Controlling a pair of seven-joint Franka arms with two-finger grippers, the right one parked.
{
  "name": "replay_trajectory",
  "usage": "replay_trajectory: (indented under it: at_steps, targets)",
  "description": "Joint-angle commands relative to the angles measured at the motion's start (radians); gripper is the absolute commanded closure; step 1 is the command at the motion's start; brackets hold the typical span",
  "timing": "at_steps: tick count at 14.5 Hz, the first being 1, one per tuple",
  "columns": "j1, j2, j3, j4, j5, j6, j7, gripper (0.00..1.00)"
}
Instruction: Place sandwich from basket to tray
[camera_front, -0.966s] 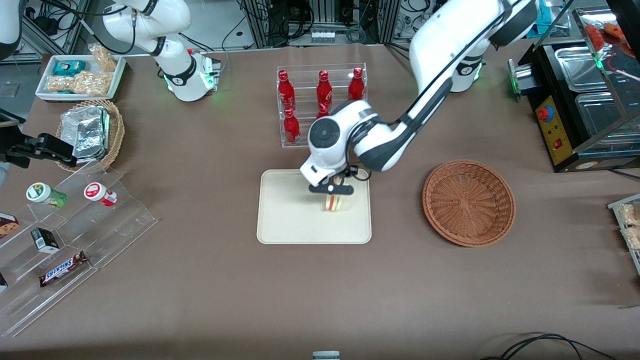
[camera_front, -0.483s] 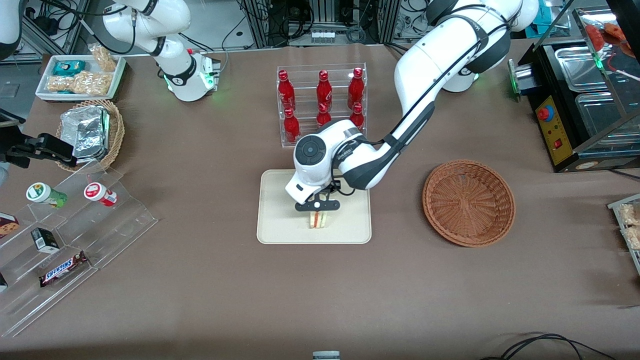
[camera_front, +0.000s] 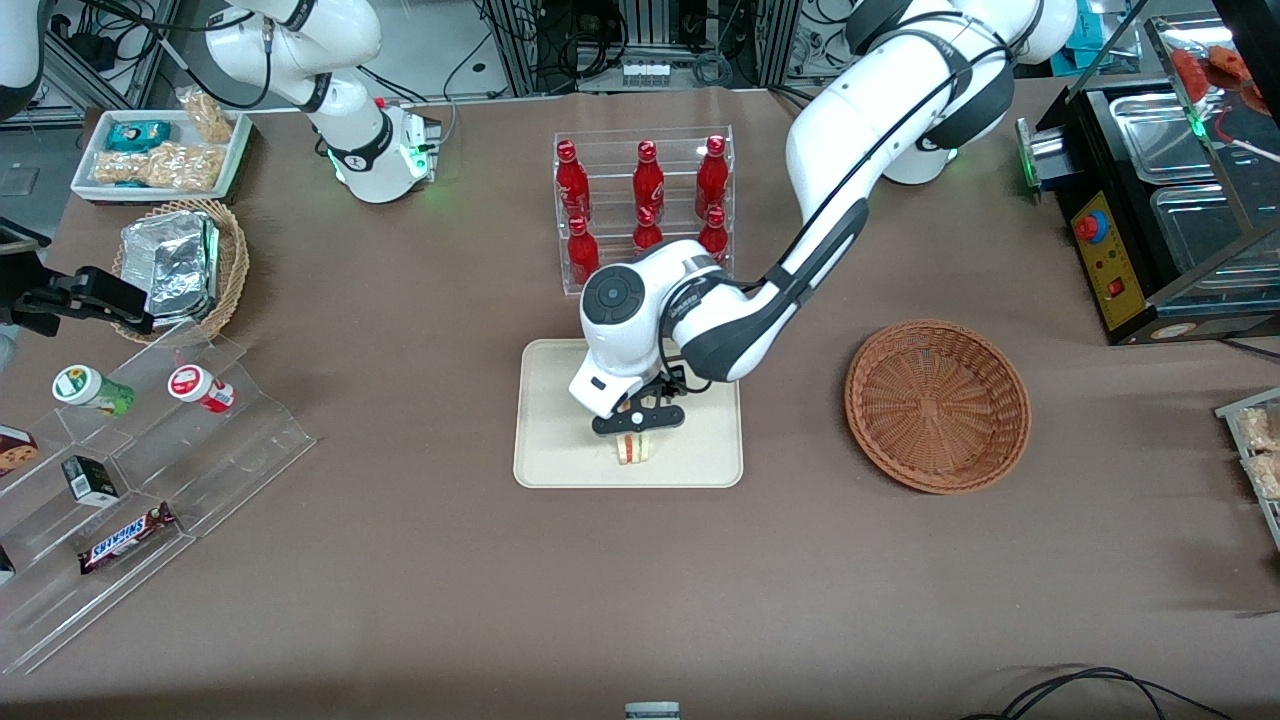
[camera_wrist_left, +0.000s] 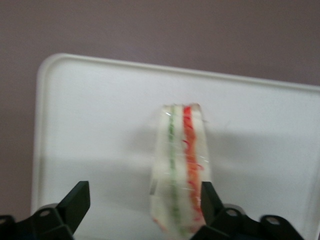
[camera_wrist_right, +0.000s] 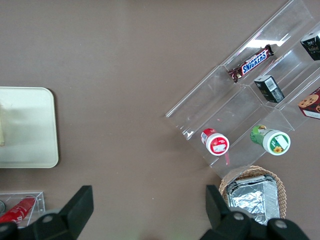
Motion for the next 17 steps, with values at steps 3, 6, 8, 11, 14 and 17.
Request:
replay_trajectory:
  at_steps: [3, 6, 8, 11, 14, 17]
  targets:
    - [0.175, -0.296, -0.004, -0.057, -0.165, -0.275, 0.109, 0.0]
    - [0.345, -0.486, -0.003, -0.169, -0.297, -0.375, 0.3, 0.0]
    - [0.468, -0.567, -0.003, -0.194, -0.316, -0.493, 0.416, 0.0]
    - [0.62, -0.638, -0.001, -0.189, -0.328, -0.607, 0.503, 0.0]
    - [0.642, -0.709, 0.11, -0.192, -0.339, -0.664, 0.639, 0.0]
    - [0.431, -0.769, 0.426, -0.209, -0.463, -0.724, 0.823, 0.0]
